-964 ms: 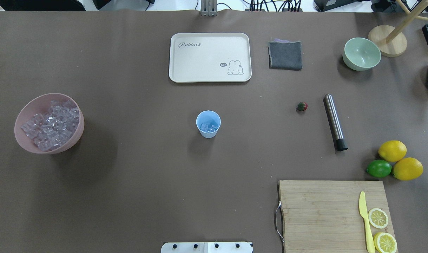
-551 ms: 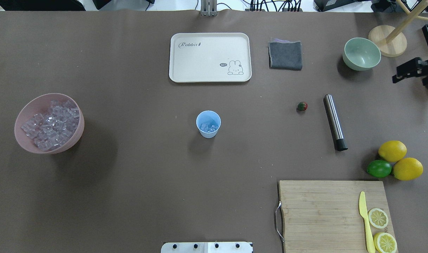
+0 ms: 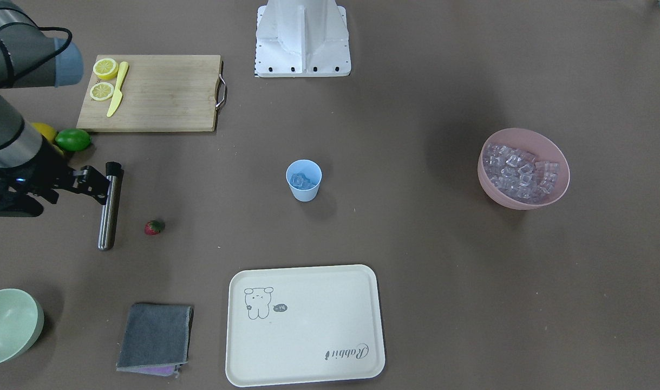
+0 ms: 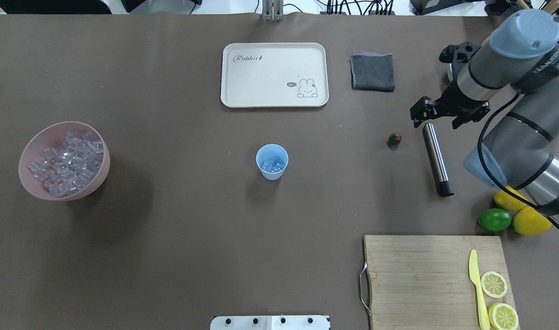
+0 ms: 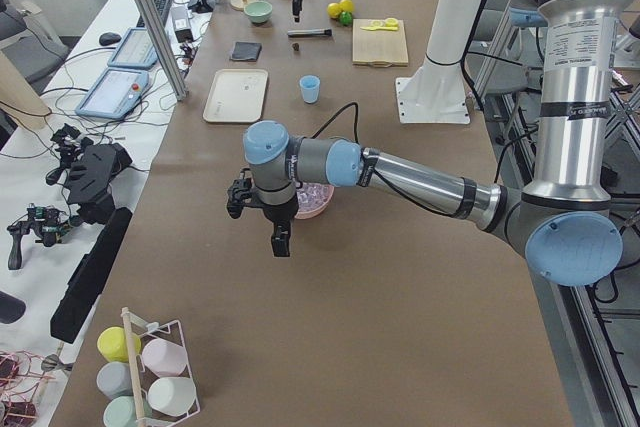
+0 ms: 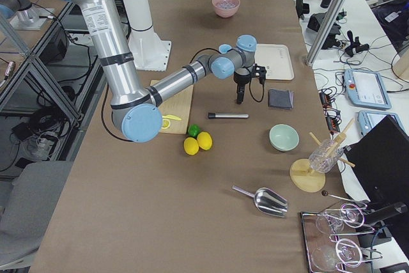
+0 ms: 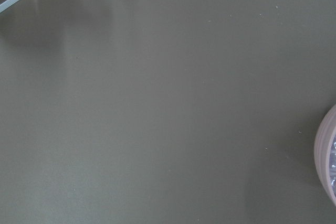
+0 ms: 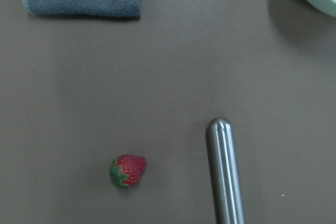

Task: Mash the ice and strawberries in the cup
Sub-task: 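Reach the right gripper down to the red strawberry and grasp it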

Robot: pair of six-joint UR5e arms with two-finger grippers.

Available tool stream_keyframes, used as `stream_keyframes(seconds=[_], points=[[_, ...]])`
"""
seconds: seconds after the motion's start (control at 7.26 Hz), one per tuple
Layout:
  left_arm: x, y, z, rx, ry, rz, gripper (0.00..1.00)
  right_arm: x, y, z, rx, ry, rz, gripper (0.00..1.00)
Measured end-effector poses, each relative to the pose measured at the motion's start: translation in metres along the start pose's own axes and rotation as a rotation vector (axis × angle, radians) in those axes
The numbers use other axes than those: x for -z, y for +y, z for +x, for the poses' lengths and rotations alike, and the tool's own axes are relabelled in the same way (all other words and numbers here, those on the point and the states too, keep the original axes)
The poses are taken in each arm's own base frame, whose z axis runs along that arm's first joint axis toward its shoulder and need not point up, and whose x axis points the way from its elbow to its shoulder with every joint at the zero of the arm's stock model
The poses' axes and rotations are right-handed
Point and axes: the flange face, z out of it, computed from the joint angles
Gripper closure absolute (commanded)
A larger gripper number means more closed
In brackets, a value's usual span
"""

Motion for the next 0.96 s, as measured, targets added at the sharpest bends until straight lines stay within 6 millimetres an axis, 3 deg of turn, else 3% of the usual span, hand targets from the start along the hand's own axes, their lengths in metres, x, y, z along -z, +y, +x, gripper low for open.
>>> stream_keyframes(seconds=[0.14,0.41,0.96], points=[[0.001,0.0,0.001,-0.002,0.0,0.002,0.02,-0.02,-0.002,-0.017,0.014,0.016,-0.001,0.0],[0.001,-0.001,0.001,-0.012,0.0,0.013,0.02,-0.058,-0.012,-0.021,0.046,-0.005,0.026,0.0],[0.002,-0.002,0.002,-0.022,0.001,0.025,0.02,-0.079,-0.01,-0.028,0.015,-0.024,0.042,0.04]])
